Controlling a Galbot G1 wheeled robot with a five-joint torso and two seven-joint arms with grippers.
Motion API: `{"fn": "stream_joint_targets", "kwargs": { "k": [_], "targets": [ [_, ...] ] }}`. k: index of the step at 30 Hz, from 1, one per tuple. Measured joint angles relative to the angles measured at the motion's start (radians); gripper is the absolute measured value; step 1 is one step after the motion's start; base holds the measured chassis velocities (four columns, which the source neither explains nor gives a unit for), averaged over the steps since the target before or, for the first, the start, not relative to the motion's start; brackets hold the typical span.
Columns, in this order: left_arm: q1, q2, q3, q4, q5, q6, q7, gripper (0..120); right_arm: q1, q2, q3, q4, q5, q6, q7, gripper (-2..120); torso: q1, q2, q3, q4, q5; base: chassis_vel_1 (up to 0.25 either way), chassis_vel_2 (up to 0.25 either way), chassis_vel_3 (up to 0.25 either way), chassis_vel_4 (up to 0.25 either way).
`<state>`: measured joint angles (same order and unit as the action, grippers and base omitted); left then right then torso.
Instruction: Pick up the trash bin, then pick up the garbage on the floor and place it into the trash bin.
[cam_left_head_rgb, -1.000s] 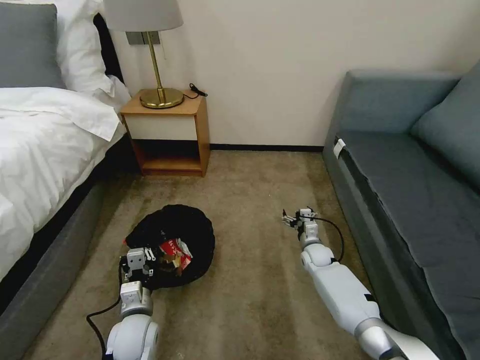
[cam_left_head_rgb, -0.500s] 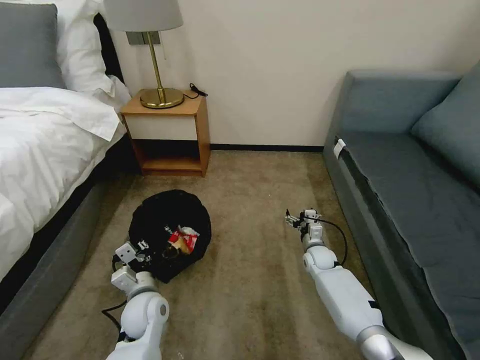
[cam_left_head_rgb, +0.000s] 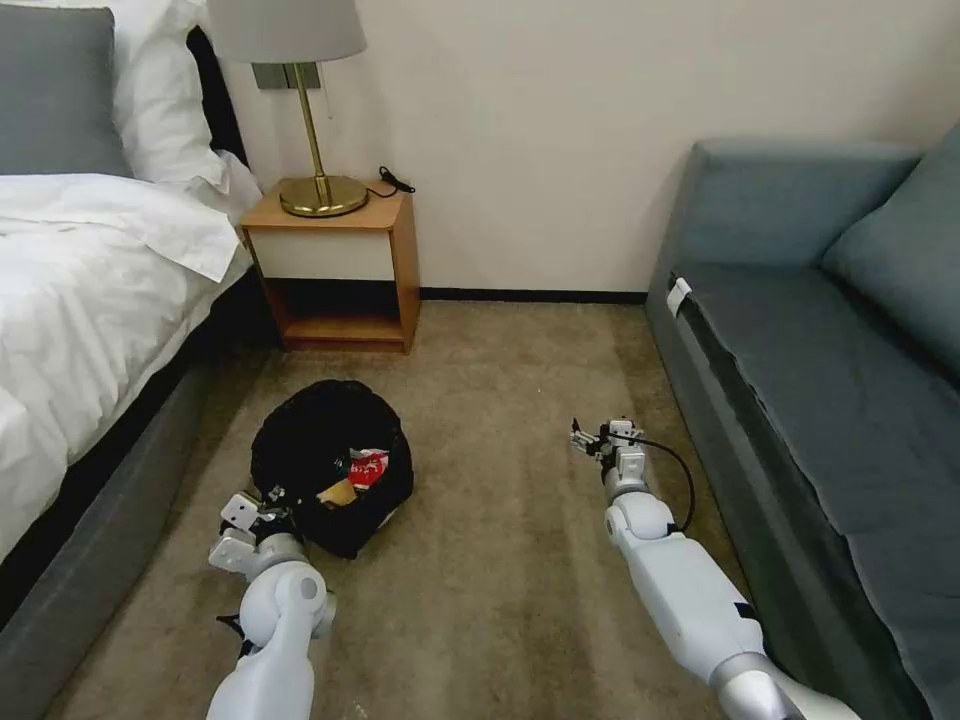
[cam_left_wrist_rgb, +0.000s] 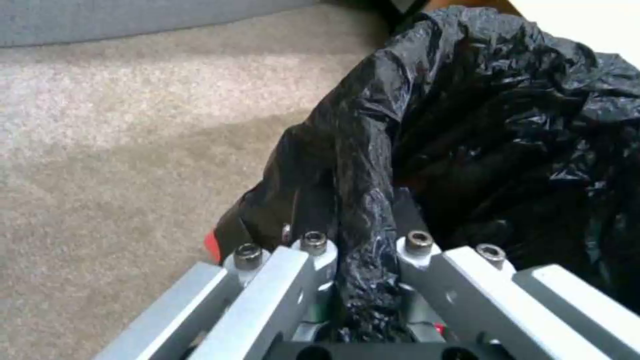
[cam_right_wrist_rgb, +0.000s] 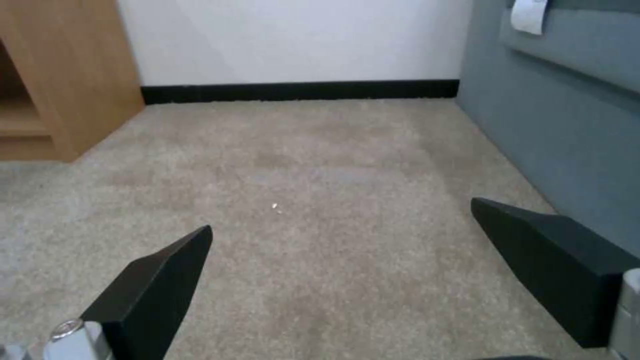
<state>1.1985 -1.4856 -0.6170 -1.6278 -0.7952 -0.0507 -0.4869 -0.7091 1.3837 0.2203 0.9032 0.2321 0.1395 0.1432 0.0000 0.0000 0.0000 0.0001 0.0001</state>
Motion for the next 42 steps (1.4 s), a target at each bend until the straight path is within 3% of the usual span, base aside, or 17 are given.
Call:
{"fn": "stream_joint_targets", "kwargs": {
  "k": [7, 11, 26, 30, 31, 35, 37, 40, 42],
  "targets": [
    [-0.001, 0.007, -0.002, 0.017, 0.001, 0.003, 0.002, 8, -0.001, 0.006, -0.011, -0.013, -0.009, 0.006, -0.02, 100, 0.0, 0.0, 0.0, 0.0, 0.0004, 0.0, 0.0, 0.0, 0.0],
    [0.01, 0.018, -0.003, 0.013, 0.001, 0.007, 0.021, 27, -0.002, 0.013, -0.015, -0.018, -0.016, 0.008, -0.025, 100, 0.0, 0.0, 0.0, 0.0, -0.0003, 0.0, 0.0, 0.0, 0.0],
    [0.058, 0.04, -0.011, -0.067, 0.053, 0.014, 0.044, 77, -0.028, 0.022, -0.013, 0.03, -0.024, 0.0, -0.023, 100, 0.0, 0.0, 0.0, -0.0001, -0.0003, 0.0, 0.0, 0.0, 0.0],
    [0.087, 0.045, -0.014, -0.107, 0.146, 0.002, 0.057, 95, -0.052, 0.019, -0.008, 0.065, -0.013, -0.001, -0.02, 100, 0.0, 0.0, 0.0, 0.0, -0.0002, 0.0, 0.0, 0.0, 0.0],
    [0.087, 0.045, -0.014, -0.107, 0.146, 0.002, 0.057, 95, -0.052, 0.019, -0.008, 0.065, -0.013, -0.001, -0.02, 100, 0.0, 0.0, 0.0, 0.0, -0.0002, 0.0, 0.0, 0.0, 0.0],
    [0.131, 0.057, -0.015, -0.147, 0.338, -0.034, 0.097, 100, -0.094, 0.013, 0.0, 0.127, 0.017, -0.001, -0.012, 100, 0.0, 0.0, 0.0, 0.0, -0.0003, 0.0, 0.0, 0.0, 0.0],
    [0.139, 0.06, -0.015, -0.154, 0.37, -0.041, 0.107, 100, -0.1, 0.012, 0.001, 0.135, 0.02, -0.001, -0.01, 100, 0.0, 0.0, 0.0, -0.0001, -0.0003, 0.0, 0.0, 0.0, 0.0],
    [0.196, 0.073, -0.011, -0.206, 0.551, -0.083, 0.191, 100, -0.141, 0.003, 0.007, 0.205, 0.05, -0.001, -0.004, 100, 0.0, 0.0, 0.0, 0.0, -0.0003, 0.0, 0.0, 0.0, 0.0],
    [0.213, 0.075, -0.007, -0.224, 0.59, -0.095, 0.215, 100, -0.153, 0.0, 0.009, 0.227, 0.057, -0.001, -0.004, 100, 0.0, 0.0, 0.0, 0.0, 0.0, 0.0, 0.0, 0.0, 0.0]
  ]
}}
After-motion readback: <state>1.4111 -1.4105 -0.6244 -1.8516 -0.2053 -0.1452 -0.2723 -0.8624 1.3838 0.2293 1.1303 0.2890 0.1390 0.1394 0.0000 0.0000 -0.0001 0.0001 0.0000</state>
